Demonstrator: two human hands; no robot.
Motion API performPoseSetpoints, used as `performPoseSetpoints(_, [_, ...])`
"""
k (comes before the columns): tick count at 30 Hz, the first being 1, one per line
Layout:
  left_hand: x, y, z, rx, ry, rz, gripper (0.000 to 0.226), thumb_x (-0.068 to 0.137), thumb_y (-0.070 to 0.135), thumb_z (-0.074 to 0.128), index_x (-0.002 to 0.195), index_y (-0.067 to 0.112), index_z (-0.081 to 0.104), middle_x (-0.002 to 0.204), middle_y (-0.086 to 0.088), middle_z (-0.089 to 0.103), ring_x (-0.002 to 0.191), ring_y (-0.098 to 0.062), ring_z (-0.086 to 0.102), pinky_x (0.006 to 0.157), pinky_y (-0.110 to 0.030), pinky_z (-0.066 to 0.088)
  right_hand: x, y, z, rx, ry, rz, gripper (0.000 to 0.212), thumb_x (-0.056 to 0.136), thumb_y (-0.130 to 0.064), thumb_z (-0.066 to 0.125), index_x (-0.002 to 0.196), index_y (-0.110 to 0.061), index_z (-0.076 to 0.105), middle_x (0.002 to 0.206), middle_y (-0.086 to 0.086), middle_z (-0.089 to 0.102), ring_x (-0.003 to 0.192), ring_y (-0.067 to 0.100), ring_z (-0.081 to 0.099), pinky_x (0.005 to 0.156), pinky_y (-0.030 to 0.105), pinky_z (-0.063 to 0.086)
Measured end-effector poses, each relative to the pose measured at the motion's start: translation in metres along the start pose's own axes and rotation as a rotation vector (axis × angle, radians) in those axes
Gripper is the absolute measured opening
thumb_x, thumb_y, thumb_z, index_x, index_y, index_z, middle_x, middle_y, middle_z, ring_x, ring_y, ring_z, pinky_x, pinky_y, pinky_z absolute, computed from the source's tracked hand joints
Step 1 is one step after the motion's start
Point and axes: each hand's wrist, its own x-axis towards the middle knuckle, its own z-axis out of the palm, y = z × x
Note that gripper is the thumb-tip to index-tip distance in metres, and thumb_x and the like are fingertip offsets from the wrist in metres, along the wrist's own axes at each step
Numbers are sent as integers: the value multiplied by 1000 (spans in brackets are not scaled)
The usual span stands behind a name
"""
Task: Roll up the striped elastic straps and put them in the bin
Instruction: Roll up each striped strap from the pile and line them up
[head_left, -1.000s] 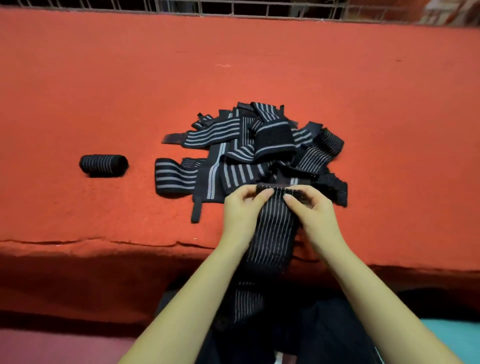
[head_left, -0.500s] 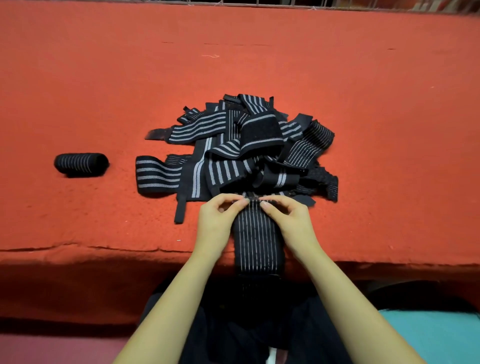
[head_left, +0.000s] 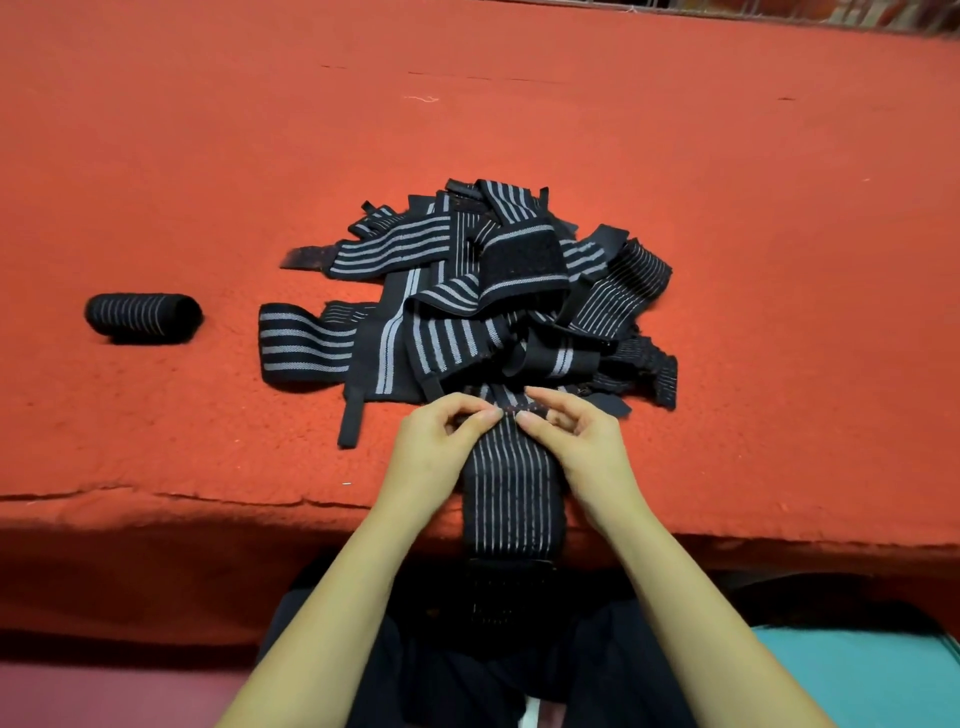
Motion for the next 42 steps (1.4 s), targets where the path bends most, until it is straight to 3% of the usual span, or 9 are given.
performPoseSetpoints(4, [-1, 0, 3, 40, -2, 29, 15, 88, 18, 67, 80, 31, 68, 83, 14, 70, 84, 3, 63, 78, -11, 44, -3, 2, 4, -159, -26, -79, 17, 90, -10, 64, 82, -25, 63, 78, -9, 66, 74, -2, 61, 71, 12, 44])
performPoseSetpoints(10, [5, 0, 0, -185, -60, -84, 8, 88, 15, 67, 89, 22, 70, 86, 3, 72, 81, -5, 64, 78, -20, 48, -3, 1, 3, -14, 24, -96, 11, 90, -9, 64, 83, -18, 65, 66, -11, 63, 63, -2, 56, 62, 12, 43])
performPoseSetpoints(16, [0, 5, -3, -286, -55, -25, 16, 93, 11, 59, 95, 20, 72, 96, 7, 74, 94, -4, 66, 83, -16, 47, -3, -3, 4, 78, 24, -109, 10, 87, -2, 65, 93, -9, 69, 86, -3, 71, 77, 5, 63, 74, 16, 49])
performPoseSetpoints(21, [-2, 7, -4, -378, -49, -71, 13, 92, 11, 60, 91, 11, 73, 80, 7, 74, 75, 1, 65, 68, -11, 45, -6, -4, 4, 99, 14, -83, 7, 87, -8, 67, 85, -15, 69, 78, -7, 70, 75, 6, 62, 73, 20, 49])
performPoseSetpoints(25, [-2, 2, -3, -353, -60, -76, 10, 87, 9, 67, 95, 13, 72, 93, 3, 73, 86, -4, 65, 69, -14, 47, -6, -5, 3, 45, 6, -101, 6, 89, -11, 65, 90, -14, 69, 88, -7, 70, 85, 6, 62, 82, 22, 48])
performPoseSetpoints(28, [-2, 2, -3, -366, -75, -75, 20, 88, 5, 66, 107, 11, 66, 103, -2, 69, 94, -3, 64, 80, -15, 48, -7, -3, 1, 53, -43, -103, 15, 89, -5, 65, 97, -18, 67, 96, -7, 69, 93, 6, 62, 89, 24, 48])
performPoseSetpoints(33, [-2, 4, -1, -301, -126, -110, 12, 89, 9, 65, 101, 7, 68, 87, 2, 69, 72, 2, 63, 62, -10, 46, -8, -3, 0, 133, -82, -27, 31, 89, 3, 61, 114, -15, 59, 102, 1, 70, 94, 8, 67, 89, 24, 52])
performPoseSetpoints(37, [-4, 1, -2, -308, -85, -45, 13, 85, 3, 69, 95, 11, 69, 90, 0, 71, 79, -4, 66, 71, -15, 50, -8, -4, 3, 174, -70, 33, 18, 89, -3, 63, 106, -3, 66, 92, 9, 72, 82, 12, 68, 76, 22, 54])
performPoseSetpoints(42, [-6, 0, -2, -228, -86, 72, 20, 83, 0, 69, 90, 19, 69, 90, 6, 71, 90, -4, 65, 83, -17, 48, -6, -2, 1, 99, -66, 6, 15, 89, -7, 64, 102, -3, 70, 97, 11, 73, 87, 16, 67, 82, 27, 54])
